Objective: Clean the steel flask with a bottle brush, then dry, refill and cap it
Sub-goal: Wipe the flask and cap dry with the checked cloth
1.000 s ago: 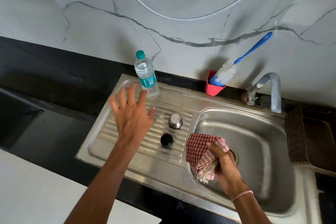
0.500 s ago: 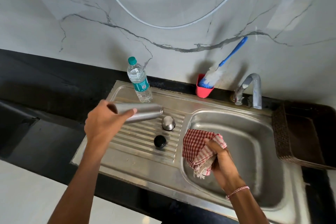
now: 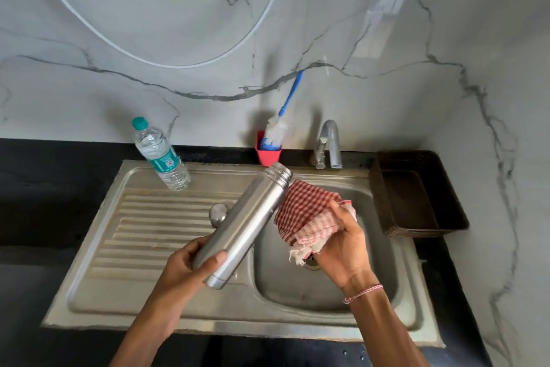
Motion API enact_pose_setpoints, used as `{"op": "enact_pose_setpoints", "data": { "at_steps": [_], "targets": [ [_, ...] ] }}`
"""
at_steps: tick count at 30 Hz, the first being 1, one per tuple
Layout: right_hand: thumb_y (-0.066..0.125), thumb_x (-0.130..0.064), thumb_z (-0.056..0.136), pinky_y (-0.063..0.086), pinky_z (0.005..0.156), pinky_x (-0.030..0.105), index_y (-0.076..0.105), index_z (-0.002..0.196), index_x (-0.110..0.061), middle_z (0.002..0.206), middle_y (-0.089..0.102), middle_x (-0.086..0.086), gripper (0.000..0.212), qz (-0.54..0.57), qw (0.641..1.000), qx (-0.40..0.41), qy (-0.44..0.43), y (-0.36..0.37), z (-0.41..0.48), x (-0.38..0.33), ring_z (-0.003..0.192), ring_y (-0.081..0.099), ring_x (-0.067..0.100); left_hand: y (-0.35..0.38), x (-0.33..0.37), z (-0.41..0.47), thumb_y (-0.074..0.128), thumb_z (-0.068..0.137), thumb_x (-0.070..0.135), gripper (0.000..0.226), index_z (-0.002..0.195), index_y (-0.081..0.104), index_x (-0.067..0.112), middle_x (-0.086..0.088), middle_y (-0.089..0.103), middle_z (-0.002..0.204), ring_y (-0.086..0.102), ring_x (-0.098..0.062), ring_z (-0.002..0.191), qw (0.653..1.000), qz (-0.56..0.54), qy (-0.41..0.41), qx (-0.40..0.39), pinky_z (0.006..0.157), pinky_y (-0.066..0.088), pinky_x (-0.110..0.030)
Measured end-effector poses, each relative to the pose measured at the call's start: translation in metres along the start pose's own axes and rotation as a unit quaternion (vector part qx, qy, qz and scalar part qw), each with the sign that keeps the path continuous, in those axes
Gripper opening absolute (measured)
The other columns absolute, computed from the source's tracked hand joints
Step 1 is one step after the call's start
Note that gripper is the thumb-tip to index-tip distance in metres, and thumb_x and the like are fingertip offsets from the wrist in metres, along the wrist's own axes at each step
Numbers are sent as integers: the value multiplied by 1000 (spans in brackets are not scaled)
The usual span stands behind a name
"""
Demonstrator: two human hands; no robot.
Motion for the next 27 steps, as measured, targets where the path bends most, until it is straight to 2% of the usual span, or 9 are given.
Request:
{"op": "enact_pose_setpoints", "data": {
  "at_steps": [4,7,10,13,16,20,22,25,27],
  "targets": [
    [65,-12,88,42,110,56,60,134,1,133,60,24,48,-7,998,-61,-1,8,-8,-6,122,59,37,25,23,-3,89,63,42,49,111,76,40,7,78,109,73,-9,100,992,97,57,-57,79,57,-19],
    [74,4,78,43,110,54,66,126,1,124,64,24,49,-16,996,-84,-17,7,-11,-13,115,63,35,41,33,-3,92,65,44,57,117,74,31,8,79,109,73,-9,101,984,137,85,-81,79,56,-15],
    [68,9,83,55,96,48,62,128,1,122,67,24,46,-41,996,-72,-38,3,-14,-18,111,68,34,48,41,-2,94,66,44,60,120,72,29,10,78,107,73,-9,100,975,174,108,-88,78,56,-16],
    [88,-8,73,60,80,47,61,129,-2,118,70,23,63,-82,995,-16,-56,-4,-12,-20,100,72,34,58,55,-3,94,61,44,60,118,73,44,13,74,110,70,-6,100,956,223,164,-98,78,54,-15],
    [99,-33,59,59,85,51,56,136,-3,127,66,24,93,-85,993,17,-82,-8,-11,-24,108,69,34,65,67,-7,101,62,28,74,116,65,65,22,73,114,68,3,103,934,261,225,-91,84,51,-10],
    [83,-68,65,44,108,61,51,141,-3,136,60,27,105,-98,990,7,-102,-4,-9,-28,125,60,39,71,76,-12,98,65,22,79,128,62,53,29,71,113,68,5,102,911,308,269,-57,84,45,-4],
    [67,-82,68,36,116,58,49,146,-6,142,57,23,110,-89,993,-13,-82,-1,-8,-26,133,54,38,73,75,-11,98,64,24,81,131,60,49,31,69,116,67,5,104,904,326,273,-49,83,44,-3],
    [50,-87,74,30,120,54,48,148,-13,147,54,17,105,-66,996,-36,-57,-5,-7,-24,138,50,33,72,74,-9,98,64,26,81,132,60,49,29,69,117,67,3,106,904,326,274,-46,84,45,-4],
    [56,-83,74,32,119,56,50,146,-10,145,56,19,103,-69,995,-44,-61,-6,-8,-24,136,52,34,72,74,-9,98,64,27,80,131,61,48,27,70,117,68,2,106,906,324,269,-47,85,46,-5]
  ]
}}
Point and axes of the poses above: each hand's wrist, its own z-axis towards the middle knuckle, its own y-axis out of the palm, x = y × z, the point moved 10 cm from there along z, towards the middle knuckle
